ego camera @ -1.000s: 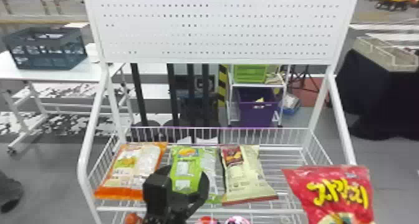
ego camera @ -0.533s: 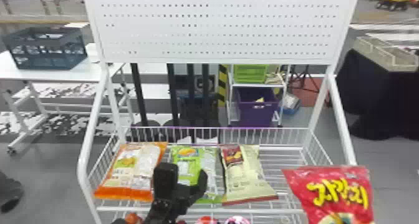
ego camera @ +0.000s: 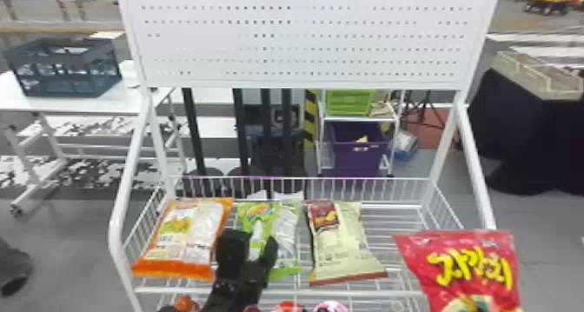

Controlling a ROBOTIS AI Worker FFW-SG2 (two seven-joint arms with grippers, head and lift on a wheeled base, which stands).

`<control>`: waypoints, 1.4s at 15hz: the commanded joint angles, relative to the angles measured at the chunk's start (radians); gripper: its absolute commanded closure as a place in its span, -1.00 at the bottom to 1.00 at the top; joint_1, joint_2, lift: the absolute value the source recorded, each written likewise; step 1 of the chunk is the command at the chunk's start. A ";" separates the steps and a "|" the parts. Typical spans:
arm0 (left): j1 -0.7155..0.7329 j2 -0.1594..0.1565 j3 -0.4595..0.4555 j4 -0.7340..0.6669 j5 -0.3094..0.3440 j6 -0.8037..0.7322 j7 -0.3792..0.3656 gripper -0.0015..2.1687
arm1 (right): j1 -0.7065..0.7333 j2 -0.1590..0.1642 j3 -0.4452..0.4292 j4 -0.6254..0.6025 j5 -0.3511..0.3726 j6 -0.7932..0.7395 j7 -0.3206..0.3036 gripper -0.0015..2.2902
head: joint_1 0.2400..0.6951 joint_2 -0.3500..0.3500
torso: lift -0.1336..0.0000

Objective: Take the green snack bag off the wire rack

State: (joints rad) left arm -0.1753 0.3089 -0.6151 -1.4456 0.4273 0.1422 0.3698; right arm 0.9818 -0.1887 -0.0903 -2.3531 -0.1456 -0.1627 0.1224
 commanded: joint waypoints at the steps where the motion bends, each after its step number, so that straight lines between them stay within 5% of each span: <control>1: 0.025 0.006 0.009 -0.056 -0.001 0.020 0.000 0.86 | 0.000 0.000 0.000 -0.002 0.000 -0.001 0.000 0.95 | 0.14 0.00 | 1.00; 8: 0.204 0.081 0.110 -0.364 -0.041 0.017 0.032 0.86 | 0.000 0.000 0.004 -0.005 0.000 -0.001 -0.001 0.95 | 0.14 0.00 | 1.00; 13: 0.453 0.153 0.279 -0.602 -0.087 -0.008 0.024 0.86 | -0.003 -0.003 0.015 -0.008 0.000 -0.001 0.000 0.95 | 0.14 0.00 | 1.00; 18: 0.741 0.162 0.462 -0.753 -0.125 -0.189 -0.031 0.86 | -0.008 -0.006 0.027 -0.008 0.006 0.003 -0.001 0.95 | 0.14 0.00 | 1.00; 21: 0.870 0.130 0.588 -0.802 -0.124 -0.281 -0.074 0.86 | -0.009 -0.006 0.029 -0.006 0.006 0.003 -0.001 0.95 | 0.14 0.00 | 1.00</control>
State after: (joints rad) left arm 0.6353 0.4547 -0.0853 -2.2288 0.3013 -0.0860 0.3042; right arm 0.9734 -0.1948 -0.0619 -2.3611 -0.1394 -0.1602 0.1211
